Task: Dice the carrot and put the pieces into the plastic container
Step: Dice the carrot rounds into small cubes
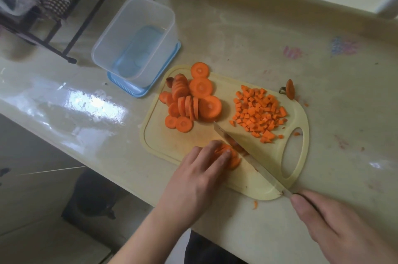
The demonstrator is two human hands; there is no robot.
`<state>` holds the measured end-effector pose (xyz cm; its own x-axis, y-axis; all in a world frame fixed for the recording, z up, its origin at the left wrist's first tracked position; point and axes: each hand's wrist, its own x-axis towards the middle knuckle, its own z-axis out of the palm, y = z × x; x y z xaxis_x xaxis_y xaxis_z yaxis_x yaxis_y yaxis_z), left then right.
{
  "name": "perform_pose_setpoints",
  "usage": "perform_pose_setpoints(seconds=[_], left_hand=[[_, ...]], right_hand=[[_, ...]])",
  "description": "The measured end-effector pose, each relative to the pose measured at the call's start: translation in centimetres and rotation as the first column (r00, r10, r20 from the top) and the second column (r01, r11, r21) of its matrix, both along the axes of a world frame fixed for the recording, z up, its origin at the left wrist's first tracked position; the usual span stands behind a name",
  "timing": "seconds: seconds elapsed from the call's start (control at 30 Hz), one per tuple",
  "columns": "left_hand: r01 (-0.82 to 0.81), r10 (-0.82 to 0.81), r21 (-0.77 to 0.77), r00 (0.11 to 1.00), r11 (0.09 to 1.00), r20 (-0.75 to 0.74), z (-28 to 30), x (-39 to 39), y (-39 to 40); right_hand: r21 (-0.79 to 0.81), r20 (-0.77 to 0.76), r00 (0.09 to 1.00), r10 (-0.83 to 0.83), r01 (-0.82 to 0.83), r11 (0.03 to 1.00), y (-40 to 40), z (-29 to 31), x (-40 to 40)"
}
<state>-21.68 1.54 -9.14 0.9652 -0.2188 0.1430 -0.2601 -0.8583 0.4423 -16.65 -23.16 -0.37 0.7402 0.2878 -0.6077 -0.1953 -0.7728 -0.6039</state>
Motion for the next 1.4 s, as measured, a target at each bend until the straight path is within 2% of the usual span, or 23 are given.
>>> perform_pose_setpoints(seconds=[0.1,0.3,0.63,0.83,0.97,1.17,1.4], left_hand=[[0.079,-0.078,0.024,0.997,0.997,-0.024,-0.2,0.4,1.3],[0.185,-0.187,-0.054,0.982,0.981,-0.022,-0.2,1.8,2.6],[-0.031,0.029,-0.097,0.999,0.995,-0.024,-0.1,1.0,-1.6],[0.008,-0.009,-0.064,1.0,0.998,-0.02,-0.1,0.9,-0.8],[0.032,-0.031,-0.008,0.998,0.999,0.059,-0.2,0.8,-1.0],[0.161,-0.157,-0.049,0.984,0.986,0.084,-0.8,0.9,-1.0],[0.084,-0.076,-0.095,0.993,0.992,0.093,-1.1,0.8,-0.5]], right_hand=[[0.003,0.003,1.0,0.008,-0.008,1.0,-0.1,-0.2,0.1],[-0.005,0.026,0.999,0.037,-0.036,0.999,-0.2,-0.7,-0.1],[-0.022,0.126,0.985,0.118,-0.116,0.993,-0.5,-1.0,1.7],[-0.053,0.15,0.971,0.186,-0.18,0.982,-1.5,-1.1,2.6],[-0.064,0.16,0.963,0.218,-0.21,0.976,-1.7,-1.3,2.6],[-0.05,0.136,0.959,0.248,-0.244,0.969,-2.3,-1.8,2.6],[-0.063,0.116,0.958,0.262,-0.256,0.965,-2.5,-1.7,3.1]])
